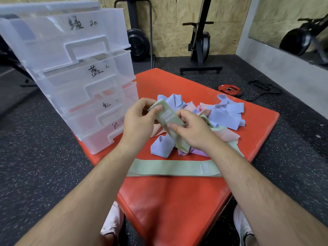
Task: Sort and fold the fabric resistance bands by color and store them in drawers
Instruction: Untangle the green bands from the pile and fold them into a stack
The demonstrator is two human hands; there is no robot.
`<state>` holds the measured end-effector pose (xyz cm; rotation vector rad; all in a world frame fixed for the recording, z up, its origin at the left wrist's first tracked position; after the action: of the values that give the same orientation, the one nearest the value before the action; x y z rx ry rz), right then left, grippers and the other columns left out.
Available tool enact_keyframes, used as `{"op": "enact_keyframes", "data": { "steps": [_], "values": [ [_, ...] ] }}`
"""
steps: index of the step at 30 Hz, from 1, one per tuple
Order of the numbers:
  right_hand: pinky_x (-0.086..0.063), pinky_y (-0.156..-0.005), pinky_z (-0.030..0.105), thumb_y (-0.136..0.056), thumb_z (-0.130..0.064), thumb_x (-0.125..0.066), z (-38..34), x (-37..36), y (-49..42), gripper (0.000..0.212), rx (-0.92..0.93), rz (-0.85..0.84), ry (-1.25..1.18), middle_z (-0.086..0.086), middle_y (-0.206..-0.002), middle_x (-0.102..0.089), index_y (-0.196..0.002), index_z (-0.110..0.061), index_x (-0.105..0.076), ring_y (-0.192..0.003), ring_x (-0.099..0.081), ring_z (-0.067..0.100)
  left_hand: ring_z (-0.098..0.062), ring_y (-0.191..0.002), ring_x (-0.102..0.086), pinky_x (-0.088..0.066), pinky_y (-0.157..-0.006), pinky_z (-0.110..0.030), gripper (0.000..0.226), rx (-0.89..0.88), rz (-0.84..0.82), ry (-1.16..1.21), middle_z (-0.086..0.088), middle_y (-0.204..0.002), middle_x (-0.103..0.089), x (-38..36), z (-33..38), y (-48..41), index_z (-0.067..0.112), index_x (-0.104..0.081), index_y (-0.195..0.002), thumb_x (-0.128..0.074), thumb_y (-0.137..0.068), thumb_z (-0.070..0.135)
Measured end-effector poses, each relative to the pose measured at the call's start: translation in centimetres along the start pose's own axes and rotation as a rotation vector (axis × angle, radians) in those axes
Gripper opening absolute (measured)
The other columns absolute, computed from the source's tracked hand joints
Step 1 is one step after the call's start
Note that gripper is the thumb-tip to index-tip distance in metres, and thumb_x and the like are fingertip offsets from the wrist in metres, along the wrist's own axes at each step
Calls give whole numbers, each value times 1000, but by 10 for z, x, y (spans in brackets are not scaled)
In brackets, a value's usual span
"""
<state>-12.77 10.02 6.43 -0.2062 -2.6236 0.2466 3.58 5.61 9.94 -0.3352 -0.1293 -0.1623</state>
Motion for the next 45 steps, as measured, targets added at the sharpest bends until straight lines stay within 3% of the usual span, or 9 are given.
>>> {"op": "enact_keyframes", "data": {
  "steps": [3,6,15,19,23,32,35,39,45],
  "values": [
    [-51,-67,35,-88,-31,-72,15,15,5,13,-69,-103,124,-6,-72,-66,-83,-29,-60,-66,-64,17,-17,-73,-62,-54,-67,-28,9,74,86,102,-3,-80,-66,17,-3,-7,19,-68,-84,-66,-92,13],
    [-41,-64,27,-87,-25,-76,28,36,9,22,-113,-172,199,-12,-65,-57,-76,-28,-57,-57,-50,3,-19,-75,-62,-55,-74,-35,2,143,112,161,-7,-86,-67,37,-11,-13,13,-67,-91,-66,-92,13],
    [-53,-76,38,-86,-16,-78,52,91,46,21,-293,-235,235,13,-100,-73,-104,-24,-69,-78,-64,14,-20,-67,-55,-44,-64,-30,15,428,-159,-205,-8,-74,-63,85,-57,5,15,-62,-76,-71,-84,5],
    [-47,-68,16,-85,-16,-78,63,78,61,16,-240,-255,419,-1,-108,-65,-100,-21,-72,-92,-64,17,-17,-62,-55,-50,-59,-29,14,464,-306,-463,-6,-69,-61,90,-78,27,9,-63,-80,-77,-81,6],
    [-49,-84,28,-85,-28,-77,69,62,64,20,-257,-260,578,-8,-100,-62,-103,-25,-71,-95,-60,13,-20,-66,-56,-50,-67,-35,18,356,-395,-779,-3,-75,-62,89,-95,38,17,-59,-77,-76,-80,15],
    [-44,-90,30,-86,-32,-73,80,48,63,21,-231,-342,783,-7,-108,-58,-106,-25,-68,-109,-57,18,-27,-91,-58,-48,-80,-36,32,167,-484,-955,-5,-100,-55,81,-114,38,18,-55,-103,-74,-78,23],
    [-35,-91,25,-87,-35,-73,75,50,65,30,-190,-325,838,-1,-117,-56,-113,-22,-69,-121,-47,19,-26,-109,-50,-43,-96,-41,49,-59,-549,-1026,-1,-113,-47,77,-115,38,27,-57,-117,-73,-76,49],
    [-42,-99,31,-76,-50,-79,74,51,71,56,-175,-433,867,-6,-124,-57,-125,-30,-62,-119,-51,16,-15,-127,-41,-34,-103,-42,90,-80,-842,-1091,14,-136,-44,77,-117,41,45,-47,-135,-52,-56,87],
    [-42,-106,36,-72,-48,-83,79,45,75,67,-161,-490,865,-10,-134,-55,-133,-35,-56,-123,-51,14,-12,-120,-49,-38,-104,-37,65,-116,-891,-949,11,-124,-55,79,-121,38,39,-54,-133,-75,-73,54]
  ]
}}
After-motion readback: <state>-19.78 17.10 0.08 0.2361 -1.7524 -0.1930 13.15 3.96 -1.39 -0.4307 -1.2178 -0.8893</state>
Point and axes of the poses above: each hand's wrist, its own y-axis away from the middle knuckle, its own x-axis out of the back of the hand, z = x × y, the point moved 2 cm from there along -y, towards the middle knuckle
